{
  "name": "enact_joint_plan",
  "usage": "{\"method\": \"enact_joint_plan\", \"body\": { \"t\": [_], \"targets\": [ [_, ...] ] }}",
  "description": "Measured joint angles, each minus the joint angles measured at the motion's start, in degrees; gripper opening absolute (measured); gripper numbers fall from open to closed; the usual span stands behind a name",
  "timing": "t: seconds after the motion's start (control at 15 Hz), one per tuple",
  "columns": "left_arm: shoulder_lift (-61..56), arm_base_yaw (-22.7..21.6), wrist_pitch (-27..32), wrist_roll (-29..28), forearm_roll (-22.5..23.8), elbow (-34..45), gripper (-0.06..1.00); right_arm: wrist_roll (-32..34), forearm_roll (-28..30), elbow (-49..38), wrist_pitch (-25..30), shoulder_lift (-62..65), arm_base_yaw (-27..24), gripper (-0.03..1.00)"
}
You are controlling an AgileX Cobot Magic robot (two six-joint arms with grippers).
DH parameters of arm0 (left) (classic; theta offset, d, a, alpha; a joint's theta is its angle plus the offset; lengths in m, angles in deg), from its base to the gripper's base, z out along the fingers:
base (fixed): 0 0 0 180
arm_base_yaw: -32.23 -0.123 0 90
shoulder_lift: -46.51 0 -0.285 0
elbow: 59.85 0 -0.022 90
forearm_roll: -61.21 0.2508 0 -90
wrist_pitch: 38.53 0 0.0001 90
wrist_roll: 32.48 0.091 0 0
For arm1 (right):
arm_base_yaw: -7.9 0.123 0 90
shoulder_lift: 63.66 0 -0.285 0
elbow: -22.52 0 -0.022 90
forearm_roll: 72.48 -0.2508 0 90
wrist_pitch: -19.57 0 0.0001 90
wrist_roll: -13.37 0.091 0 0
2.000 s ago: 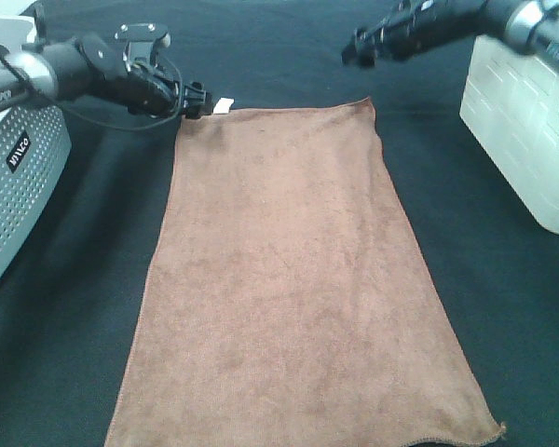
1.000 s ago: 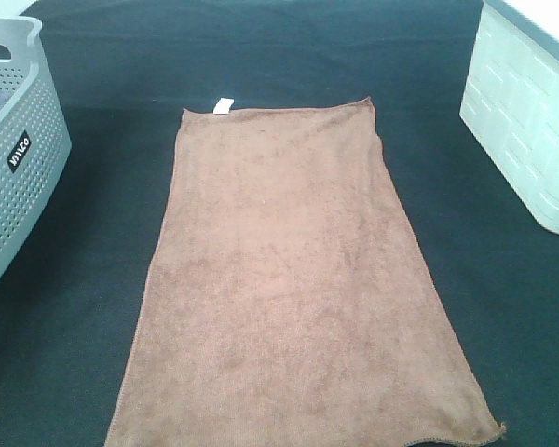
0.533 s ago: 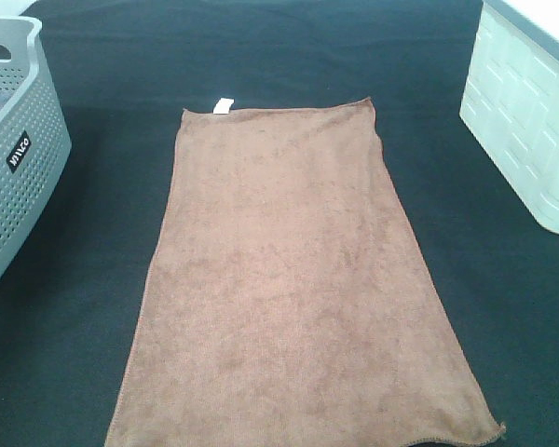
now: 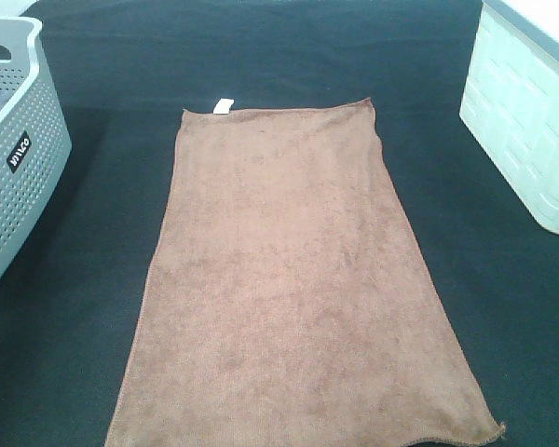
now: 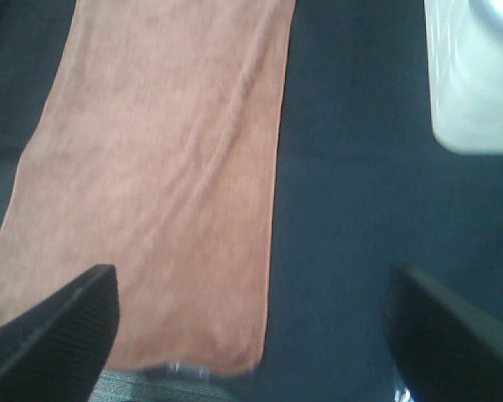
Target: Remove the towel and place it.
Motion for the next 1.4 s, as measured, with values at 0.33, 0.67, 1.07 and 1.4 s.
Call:
{"method": "enact_joint_plan", "body": {
  "t": [0.33, 0.67, 1.07, 1.4],
  "targets": [
    [-22.3, 0.0, -0.2, -0.3, 0.1, 13.8, 0.88, 0.4, 0.9, -15.1, 0.1, 27.0, 0.0, 0.79],
    [-45.2, 0.0, 1.5, -0.3, 0.5, 24.9, 0.88, -3.4, 1.0, -16.4, 0.5, 44.4, 0.0, 0.79],
    [-57.0, 0.0, 8.0, 1.0, -0.4, 31.9, 0.88, -5.6, 0.9, -21.8, 3.7, 47.3, 0.0, 0.78],
    [-57.0, 0.0, 1.3, 3.1, -4.5, 37.5, 0.88, -6.8, 1.1, -30.0, -2.8, 47.3, 0.0, 0.77]
  ]
}}
